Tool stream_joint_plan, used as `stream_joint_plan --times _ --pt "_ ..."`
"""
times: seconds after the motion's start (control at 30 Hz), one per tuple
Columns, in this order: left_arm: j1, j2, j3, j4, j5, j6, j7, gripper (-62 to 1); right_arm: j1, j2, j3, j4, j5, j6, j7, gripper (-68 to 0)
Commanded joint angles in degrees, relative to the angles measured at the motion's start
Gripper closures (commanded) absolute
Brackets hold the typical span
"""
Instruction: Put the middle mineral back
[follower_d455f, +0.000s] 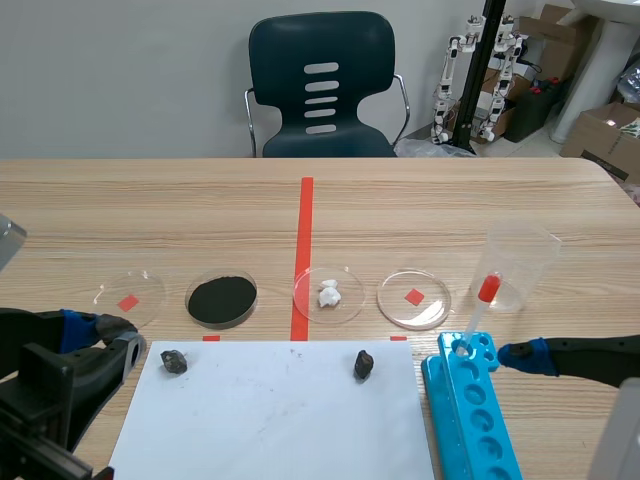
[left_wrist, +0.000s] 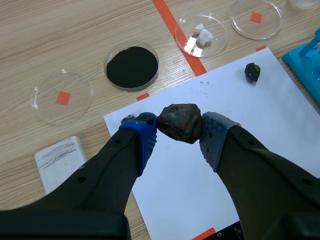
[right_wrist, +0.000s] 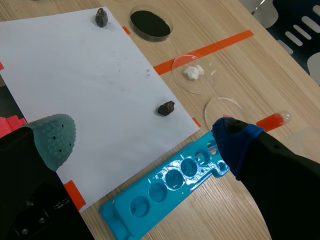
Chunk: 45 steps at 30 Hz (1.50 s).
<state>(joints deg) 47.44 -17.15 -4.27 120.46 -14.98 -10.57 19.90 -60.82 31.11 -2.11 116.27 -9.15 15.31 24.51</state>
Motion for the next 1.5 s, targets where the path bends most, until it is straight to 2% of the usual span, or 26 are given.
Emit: stream_joint_plan --times 0.0,1.17,1.47 --pt "0.13 0.13 -0.24 0.35 -0.33 0.07 -0.76 -17.7 0.02 -0.02 0.2 1.53 0.55 -0.28 0.85 -56.9" --pt "-0.2 0.11 -0.2 0.35 -0.35 0.09 -0.66 -17.7 0.02 -0.02 0.2 1.53 0.55 -0.28 0.85 -56.9" --pt "-5.07 -0.74 3.87 -0.2 -0.17 1.42 5.64 -17.7 0.02 -0.02 0.2 1.53 0.57 -0.28 0.85 -56.9"
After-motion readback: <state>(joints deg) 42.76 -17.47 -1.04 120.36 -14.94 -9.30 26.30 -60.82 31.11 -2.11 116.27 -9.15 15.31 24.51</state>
